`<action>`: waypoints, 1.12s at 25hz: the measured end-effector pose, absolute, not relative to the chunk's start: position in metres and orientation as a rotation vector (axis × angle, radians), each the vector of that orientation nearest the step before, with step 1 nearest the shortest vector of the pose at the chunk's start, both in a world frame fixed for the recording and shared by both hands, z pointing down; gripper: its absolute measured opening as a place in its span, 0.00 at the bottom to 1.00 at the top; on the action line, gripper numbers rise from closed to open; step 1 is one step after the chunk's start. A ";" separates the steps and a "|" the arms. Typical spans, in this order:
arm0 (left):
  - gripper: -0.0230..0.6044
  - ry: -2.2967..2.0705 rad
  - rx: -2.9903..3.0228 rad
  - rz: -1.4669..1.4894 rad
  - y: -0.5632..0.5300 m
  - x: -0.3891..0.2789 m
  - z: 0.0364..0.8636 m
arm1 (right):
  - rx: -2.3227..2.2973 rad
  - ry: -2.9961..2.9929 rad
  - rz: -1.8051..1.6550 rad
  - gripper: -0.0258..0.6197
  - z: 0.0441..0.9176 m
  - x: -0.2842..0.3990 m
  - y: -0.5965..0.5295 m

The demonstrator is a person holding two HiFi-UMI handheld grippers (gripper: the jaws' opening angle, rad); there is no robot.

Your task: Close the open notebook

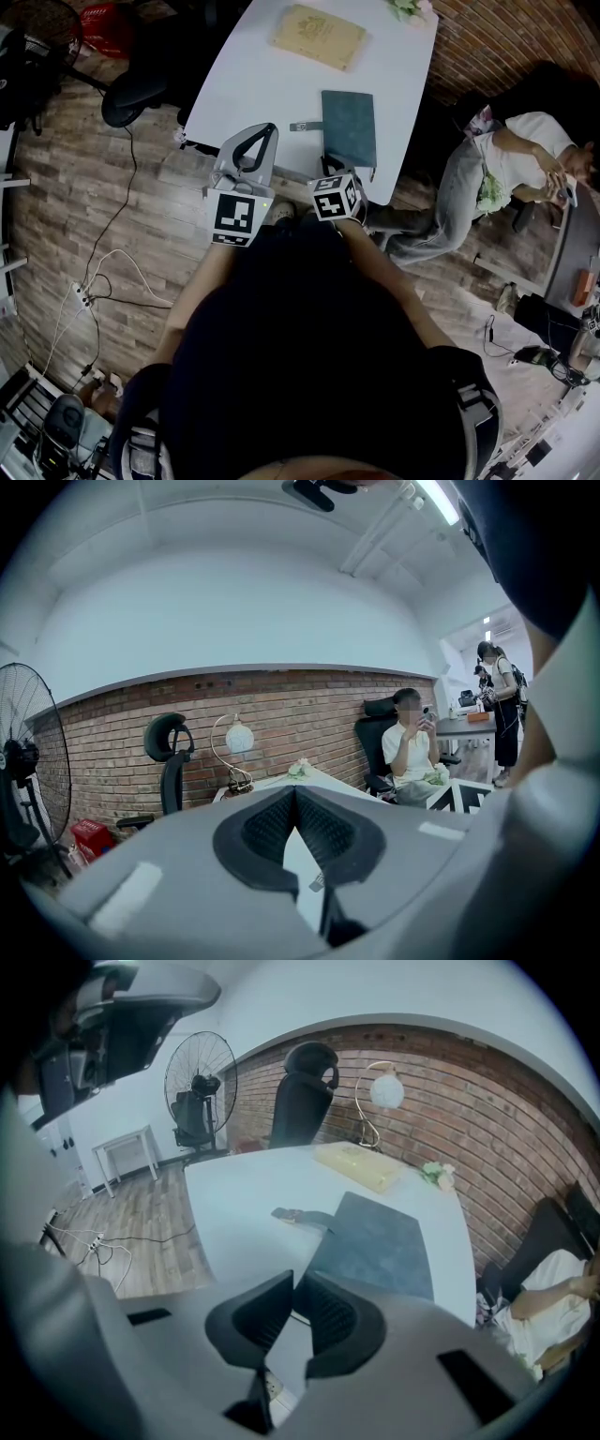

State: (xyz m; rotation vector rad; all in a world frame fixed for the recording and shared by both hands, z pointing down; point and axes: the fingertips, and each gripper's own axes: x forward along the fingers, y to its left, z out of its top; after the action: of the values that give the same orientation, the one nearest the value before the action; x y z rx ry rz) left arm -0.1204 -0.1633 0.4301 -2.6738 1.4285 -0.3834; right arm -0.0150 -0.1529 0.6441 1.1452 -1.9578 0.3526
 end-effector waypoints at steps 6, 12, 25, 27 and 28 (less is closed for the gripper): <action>0.03 1.416 -2.678 -0.383 -0.164 -0.117 0.430 | 1.136 -1.978 0.401 0.09 0.646 -0.015 -0.152; 0.03 1.394 -2.685 -0.382 -0.165 -0.109 0.429 | 1.206 -2.026 0.422 0.10 0.628 -0.011 -0.160; 0.03 1.323 -2.705 -0.284 -0.183 -0.064 0.402 | 1.686 -2.201 0.230 0.06 0.478 0.048 -0.198; 0.03 1.301 -2.696 -0.249 -0.186 -0.050 0.389 | 1.775 -2.226 0.176 0.06 0.443 0.065 -0.202; 0.03 1.290 -2.690 -0.230 -0.187 -0.043 0.381 | 1.817 -2.235 0.151 0.06 0.426 0.075 -0.203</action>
State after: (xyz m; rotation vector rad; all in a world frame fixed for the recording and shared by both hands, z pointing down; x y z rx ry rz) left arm -0.0428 -0.1875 0.3809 -2.6901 1.2902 -0.2295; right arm 0.0745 -0.2032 0.4265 1.8173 -2.2350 0.1510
